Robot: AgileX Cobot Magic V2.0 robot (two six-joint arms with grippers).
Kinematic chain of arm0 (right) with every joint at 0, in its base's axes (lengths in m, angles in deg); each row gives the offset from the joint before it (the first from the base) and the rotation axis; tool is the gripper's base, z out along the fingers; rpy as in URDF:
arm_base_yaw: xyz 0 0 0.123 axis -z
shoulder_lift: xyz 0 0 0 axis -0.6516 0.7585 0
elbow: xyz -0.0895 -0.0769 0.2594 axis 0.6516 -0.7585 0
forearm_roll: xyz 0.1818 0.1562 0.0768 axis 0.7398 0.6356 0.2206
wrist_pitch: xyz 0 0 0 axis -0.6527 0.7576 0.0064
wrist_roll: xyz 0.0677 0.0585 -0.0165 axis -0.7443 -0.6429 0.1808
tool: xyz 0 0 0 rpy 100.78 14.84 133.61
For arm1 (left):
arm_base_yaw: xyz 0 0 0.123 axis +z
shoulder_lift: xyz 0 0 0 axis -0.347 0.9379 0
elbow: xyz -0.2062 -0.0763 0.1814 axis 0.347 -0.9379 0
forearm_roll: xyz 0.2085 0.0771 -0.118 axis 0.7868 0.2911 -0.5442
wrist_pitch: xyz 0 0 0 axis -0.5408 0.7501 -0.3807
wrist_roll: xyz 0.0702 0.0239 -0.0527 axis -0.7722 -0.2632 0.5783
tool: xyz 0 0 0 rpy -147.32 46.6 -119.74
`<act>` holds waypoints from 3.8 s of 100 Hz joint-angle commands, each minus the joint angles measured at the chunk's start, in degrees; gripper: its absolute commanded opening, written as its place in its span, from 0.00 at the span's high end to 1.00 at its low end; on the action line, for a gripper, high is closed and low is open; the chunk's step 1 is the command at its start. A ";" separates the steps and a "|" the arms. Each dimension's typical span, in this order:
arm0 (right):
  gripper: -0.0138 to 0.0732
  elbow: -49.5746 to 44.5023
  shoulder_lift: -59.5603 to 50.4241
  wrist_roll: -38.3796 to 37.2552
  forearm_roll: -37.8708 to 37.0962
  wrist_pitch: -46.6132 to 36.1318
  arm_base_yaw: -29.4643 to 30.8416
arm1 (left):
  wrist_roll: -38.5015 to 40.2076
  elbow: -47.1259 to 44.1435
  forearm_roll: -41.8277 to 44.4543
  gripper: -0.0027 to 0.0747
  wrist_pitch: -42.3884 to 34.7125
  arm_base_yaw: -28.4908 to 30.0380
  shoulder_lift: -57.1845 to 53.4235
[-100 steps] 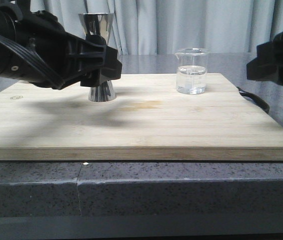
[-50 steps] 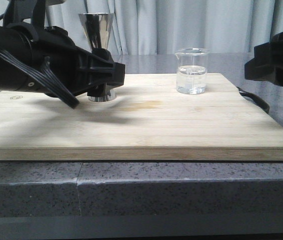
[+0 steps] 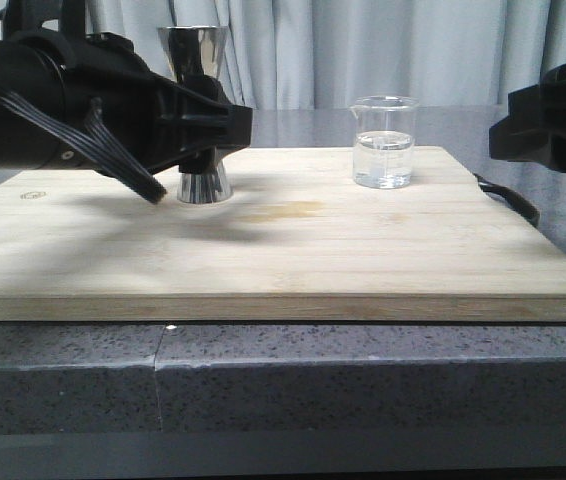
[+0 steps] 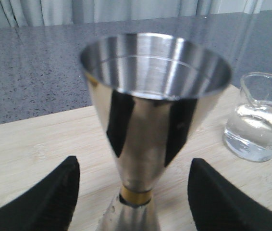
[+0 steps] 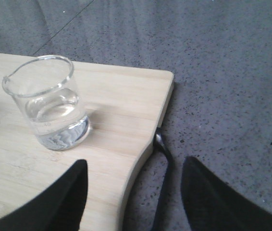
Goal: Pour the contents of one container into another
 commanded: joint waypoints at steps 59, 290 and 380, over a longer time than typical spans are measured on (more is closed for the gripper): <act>0.40 1.22 -0.73 0.36 -0.02 -5.17 -0.14 | 0.33 2.30 1.64 0.66 -7.82 -0.51 -0.03; 0.33 12.69 24.92 -1.77 -13.47 -29.75 -2.98 | 3.39 3.98 6.12 0.99 3.51 -2.17 -12.13; 0.61 13.31 17.29 -1.77 -16.52 -27.37 -2.98 | 3.39 3.98 6.12 0.99 4.75 -2.17 -12.13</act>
